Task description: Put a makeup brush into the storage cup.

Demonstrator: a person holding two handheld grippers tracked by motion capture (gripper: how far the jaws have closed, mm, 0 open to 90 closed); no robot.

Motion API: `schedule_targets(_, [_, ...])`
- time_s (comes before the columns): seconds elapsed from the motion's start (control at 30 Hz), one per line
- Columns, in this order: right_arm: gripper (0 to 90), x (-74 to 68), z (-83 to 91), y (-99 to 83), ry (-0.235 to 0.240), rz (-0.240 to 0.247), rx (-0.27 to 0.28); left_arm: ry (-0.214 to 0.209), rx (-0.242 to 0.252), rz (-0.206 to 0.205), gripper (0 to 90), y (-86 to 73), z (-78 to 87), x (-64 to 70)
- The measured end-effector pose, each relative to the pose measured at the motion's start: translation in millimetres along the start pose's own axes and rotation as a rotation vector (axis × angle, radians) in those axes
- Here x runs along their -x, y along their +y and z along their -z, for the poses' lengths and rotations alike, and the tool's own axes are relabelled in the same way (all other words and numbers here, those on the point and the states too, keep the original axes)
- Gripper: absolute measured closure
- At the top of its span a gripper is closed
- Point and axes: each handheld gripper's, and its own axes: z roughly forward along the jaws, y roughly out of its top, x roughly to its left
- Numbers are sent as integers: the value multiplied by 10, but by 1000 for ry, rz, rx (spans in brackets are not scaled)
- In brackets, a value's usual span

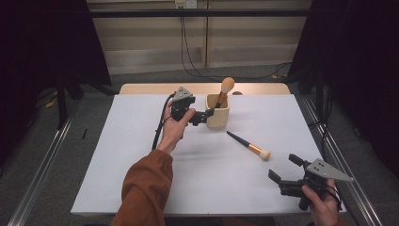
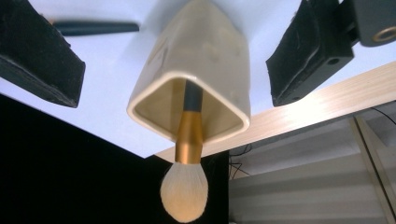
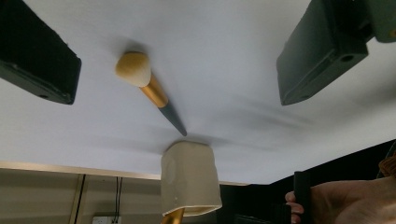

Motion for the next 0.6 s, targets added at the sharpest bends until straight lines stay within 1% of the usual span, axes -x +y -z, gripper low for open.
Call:
schedule_targets(0.07, [0, 0, 0, 0, 0, 1, 0, -7, 10, 3, 33, -20, 49, 11])
schedule_targets(0.1, [0, 0, 0, 0, 0, 1, 0, -1, 15, 3, 33, -27, 74, 19])
schedule_targets(0.13, [0, -1, 1, 0, -1, 0, 0, -1, 18, -3, 33, -33, 101, 25])
schedule_targets(0.23, [0, 1, -1, 1, -2, 5, -3, -4, 35, -3, 33, -49, 167, 41])
schedule_targets(0.27, [0, 1, -2, 1, -2, 6, -4, 6, 40, -16, 31, -55, 191, 46])
schedule_targets(0.4, [0, -1, -4, 1, -3, 8, -4, 5, 43, -31, 34, -69, 280, 62])
schedule_targets(0.47, [0, 0, -3, 2, -3, 8, -4, 18, 45, -37, 35, -69, 316, 78])
schedule_targets(0.5, [0, -1, -3, 2, -3, 7, -4, 15, 49, -39, 32, -72, 336, 85])
schedule_targets(0.53, [0, -1, -3, 2, -3, 7, -4, 2, 56, -32, 32, -77, 357, 94])
schedule_targets(0.57, [0, -2, -3, 2, -3, 7, -4, 1, 65, -29, 32, -86, 382, 111])
schedule_targets(0.6, [0, -4, -4, 2, -3, 4, -2, 2, 64, -33, 32, -90, 399, 119])
